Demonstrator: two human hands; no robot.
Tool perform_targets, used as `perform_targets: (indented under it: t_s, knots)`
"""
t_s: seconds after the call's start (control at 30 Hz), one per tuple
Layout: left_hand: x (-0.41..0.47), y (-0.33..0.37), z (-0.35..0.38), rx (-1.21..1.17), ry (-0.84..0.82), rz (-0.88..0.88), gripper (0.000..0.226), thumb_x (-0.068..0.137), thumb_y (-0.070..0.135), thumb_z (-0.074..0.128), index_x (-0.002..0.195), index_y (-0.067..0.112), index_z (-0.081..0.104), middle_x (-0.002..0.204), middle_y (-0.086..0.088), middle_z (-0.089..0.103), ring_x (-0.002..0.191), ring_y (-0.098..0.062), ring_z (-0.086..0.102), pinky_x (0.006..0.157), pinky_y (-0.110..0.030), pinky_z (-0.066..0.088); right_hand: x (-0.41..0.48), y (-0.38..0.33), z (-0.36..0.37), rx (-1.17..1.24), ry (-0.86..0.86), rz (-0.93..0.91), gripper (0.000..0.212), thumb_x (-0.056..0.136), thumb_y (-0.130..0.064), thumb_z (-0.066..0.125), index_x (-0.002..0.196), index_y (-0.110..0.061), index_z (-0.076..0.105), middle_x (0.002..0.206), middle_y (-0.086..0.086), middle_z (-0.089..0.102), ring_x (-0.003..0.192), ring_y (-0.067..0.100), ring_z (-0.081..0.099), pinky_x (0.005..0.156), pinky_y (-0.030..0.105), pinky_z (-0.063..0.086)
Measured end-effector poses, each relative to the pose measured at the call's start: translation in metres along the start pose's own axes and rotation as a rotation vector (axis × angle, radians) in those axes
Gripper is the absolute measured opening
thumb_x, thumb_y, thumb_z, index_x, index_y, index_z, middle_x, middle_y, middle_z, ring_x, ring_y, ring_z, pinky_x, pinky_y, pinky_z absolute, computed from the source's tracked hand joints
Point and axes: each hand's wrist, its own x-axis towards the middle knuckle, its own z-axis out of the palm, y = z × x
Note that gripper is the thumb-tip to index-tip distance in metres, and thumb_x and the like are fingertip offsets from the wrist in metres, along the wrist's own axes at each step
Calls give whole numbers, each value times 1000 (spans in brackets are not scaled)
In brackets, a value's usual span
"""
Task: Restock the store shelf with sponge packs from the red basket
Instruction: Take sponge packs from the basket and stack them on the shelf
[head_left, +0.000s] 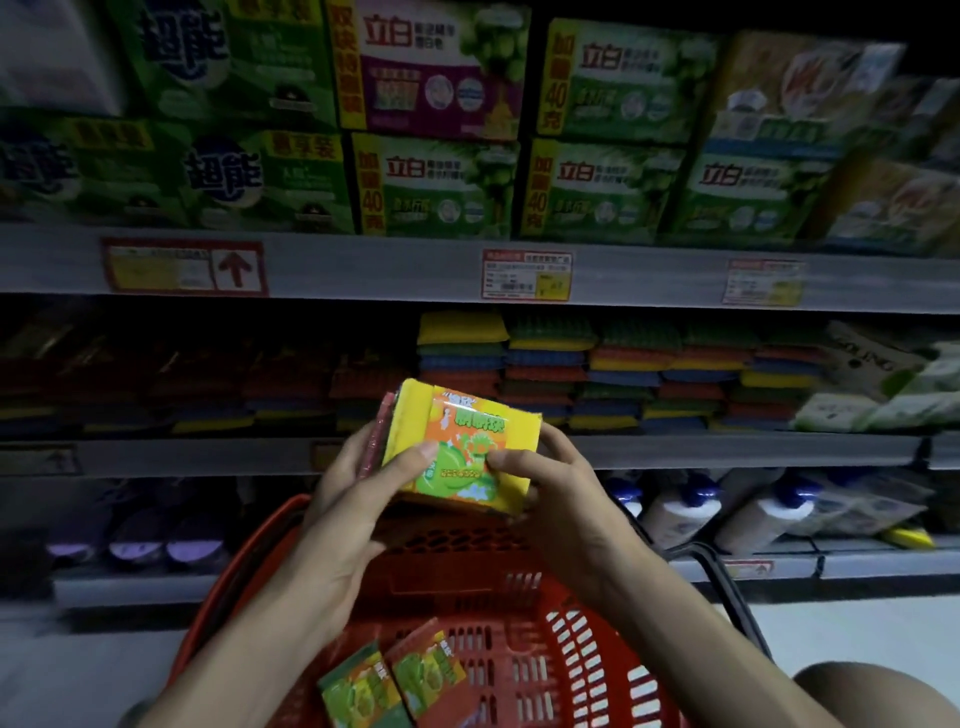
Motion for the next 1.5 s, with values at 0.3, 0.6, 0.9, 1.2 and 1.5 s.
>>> perform_targets:
  t_s: [0.3,0.6,0.9,1.2,1.5]
  knots:
    - [-11,0,1,4,-166,-93,51,63,18,92,112,17,77,106,-6,80,92,-17,78,70,-23,57,-8,-14,1,-215,-3,-264,44,90,-36,73,133,-39,62,126,-1,72,116,24,70,103,54,53]
    - [-12,-13,-7,-7,-97,-72,77,49,29,93,120,11,73,110,-11,79,105,-27,75,99,-40,54,-21,0,6,-332,-38,-339,36,107,-31,46,140,-40,56,123,-17,73,113,5,70,85,16,55]
    - [-29,-16,-6,-10,-53,-120,49,58,32,93,103,17,83,103,-8,81,100,-25,77,98,-41,55,-27,1,8,-374,-108,-235,43,101,-27,60,141,-42,56,126,-12,73,116,10,70,96,28,57]
    - [-33,0,-37,95,9,61,67,58,61,85,120,42,70,118,4,76,116,-19,69,104,-45,49,-28,-15,15,-352,-37,-285,54,70,-34,90,118,-38,65,110,0,74,98,26,75,84,47,58]
    - [-44,-3,-54,-216,85,67,49,72,20,80,119,6,70,108,-16,78,100,-24,75,95,-41,55,-25,2,40,-12,37,-252,34,88,-33,69,114,-14,59,129,17,65,117,25,69,94,44,58]
